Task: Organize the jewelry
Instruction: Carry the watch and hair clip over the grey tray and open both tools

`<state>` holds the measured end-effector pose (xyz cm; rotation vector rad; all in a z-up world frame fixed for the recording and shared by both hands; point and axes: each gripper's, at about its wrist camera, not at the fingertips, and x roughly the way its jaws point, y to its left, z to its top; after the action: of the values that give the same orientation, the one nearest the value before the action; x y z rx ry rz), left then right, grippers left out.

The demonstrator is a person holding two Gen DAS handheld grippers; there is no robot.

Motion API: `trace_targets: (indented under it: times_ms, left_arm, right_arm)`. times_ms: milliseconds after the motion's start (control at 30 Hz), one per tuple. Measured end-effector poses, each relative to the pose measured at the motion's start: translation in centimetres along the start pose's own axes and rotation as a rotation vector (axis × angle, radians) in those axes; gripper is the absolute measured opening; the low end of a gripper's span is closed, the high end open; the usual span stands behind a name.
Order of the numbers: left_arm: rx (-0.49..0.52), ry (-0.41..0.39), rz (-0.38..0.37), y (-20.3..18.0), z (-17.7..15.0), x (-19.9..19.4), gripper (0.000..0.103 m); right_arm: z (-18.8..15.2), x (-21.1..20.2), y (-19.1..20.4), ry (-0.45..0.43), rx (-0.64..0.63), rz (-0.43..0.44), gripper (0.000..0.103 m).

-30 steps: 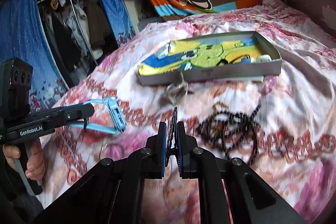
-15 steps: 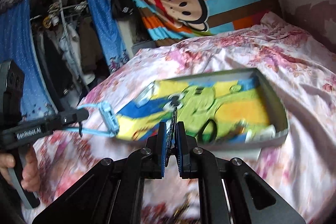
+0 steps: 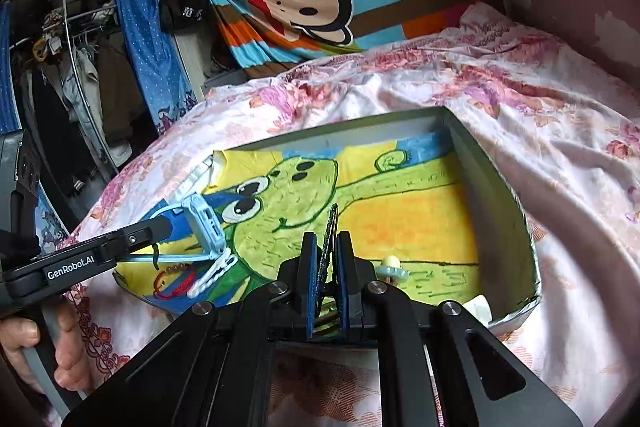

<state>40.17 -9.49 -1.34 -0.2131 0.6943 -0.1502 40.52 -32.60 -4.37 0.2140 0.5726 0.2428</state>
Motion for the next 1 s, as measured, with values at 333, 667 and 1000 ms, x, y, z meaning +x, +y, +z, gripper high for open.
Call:
trace_targets:
  times_ms: [333,667,1000]
  left_arm:
    - [-0.006,0.123,0.005,0.0,-0.6,0.9,0.019]
    - [-0.105,0.033,-0.033,1.4,0.1,-5.0,0.088]
    - [-0.038,-0.086,0.037,1.1,-0.1,-15.1,0.103]
  right_arm:
    - [-0.4,0.2,0.0,0.013,-0.009,0.001,0.023]
    - [0.9,-4.1,1.5,-0.067,-0.036,-0.031,0.065]
    - [0.7,-13.3,6.5,-0.192,-0.086,-0.001,0.098]
